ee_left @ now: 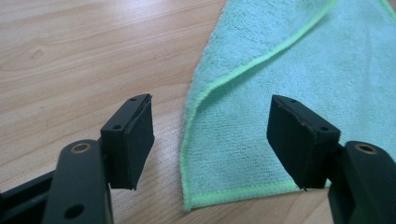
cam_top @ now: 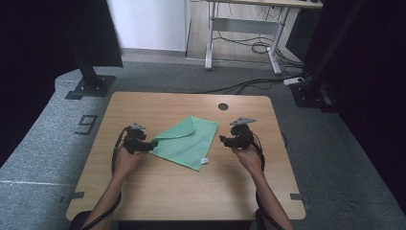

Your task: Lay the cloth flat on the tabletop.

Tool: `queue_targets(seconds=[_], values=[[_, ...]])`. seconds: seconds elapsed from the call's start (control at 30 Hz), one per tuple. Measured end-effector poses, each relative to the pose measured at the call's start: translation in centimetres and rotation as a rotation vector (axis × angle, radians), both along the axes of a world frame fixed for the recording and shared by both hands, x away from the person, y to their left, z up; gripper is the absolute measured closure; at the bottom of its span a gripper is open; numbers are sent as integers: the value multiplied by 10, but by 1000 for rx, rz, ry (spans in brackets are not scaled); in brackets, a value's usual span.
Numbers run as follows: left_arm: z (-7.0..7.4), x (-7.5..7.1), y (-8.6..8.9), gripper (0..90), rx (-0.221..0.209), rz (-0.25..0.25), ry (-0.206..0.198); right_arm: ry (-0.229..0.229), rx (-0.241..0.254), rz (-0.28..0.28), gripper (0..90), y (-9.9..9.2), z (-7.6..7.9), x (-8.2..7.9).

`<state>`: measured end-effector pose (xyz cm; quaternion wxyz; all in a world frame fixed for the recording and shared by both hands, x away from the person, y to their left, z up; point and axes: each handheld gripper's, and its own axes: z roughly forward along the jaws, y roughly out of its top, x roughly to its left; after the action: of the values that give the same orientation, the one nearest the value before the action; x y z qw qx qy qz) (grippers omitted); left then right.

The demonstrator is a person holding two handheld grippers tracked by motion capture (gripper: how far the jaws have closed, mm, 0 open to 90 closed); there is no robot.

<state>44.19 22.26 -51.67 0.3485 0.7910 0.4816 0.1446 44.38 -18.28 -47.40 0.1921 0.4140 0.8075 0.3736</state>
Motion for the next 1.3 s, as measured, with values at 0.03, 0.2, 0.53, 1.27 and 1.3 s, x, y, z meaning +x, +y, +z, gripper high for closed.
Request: queue_targets(seconds=[0.03,0.2,0.53,1.27,1.3], values=[[1,0,-1,300,6,-8,-3,6,19,1,403,0,-1,-2],[-1,2,-6,255,49,-25,-15,31,59,58,411,10,-14,-11],[-22,3,2,236,109,-10,19,103,69,96,182,48,-53,-15],[-7,-40,-26,189,96,-106,-27,86,-87,15,146,38,-72,-34],[-4,-39,-30,195,98,-111,-37,84,-89,14,147,35,-72,-35]])
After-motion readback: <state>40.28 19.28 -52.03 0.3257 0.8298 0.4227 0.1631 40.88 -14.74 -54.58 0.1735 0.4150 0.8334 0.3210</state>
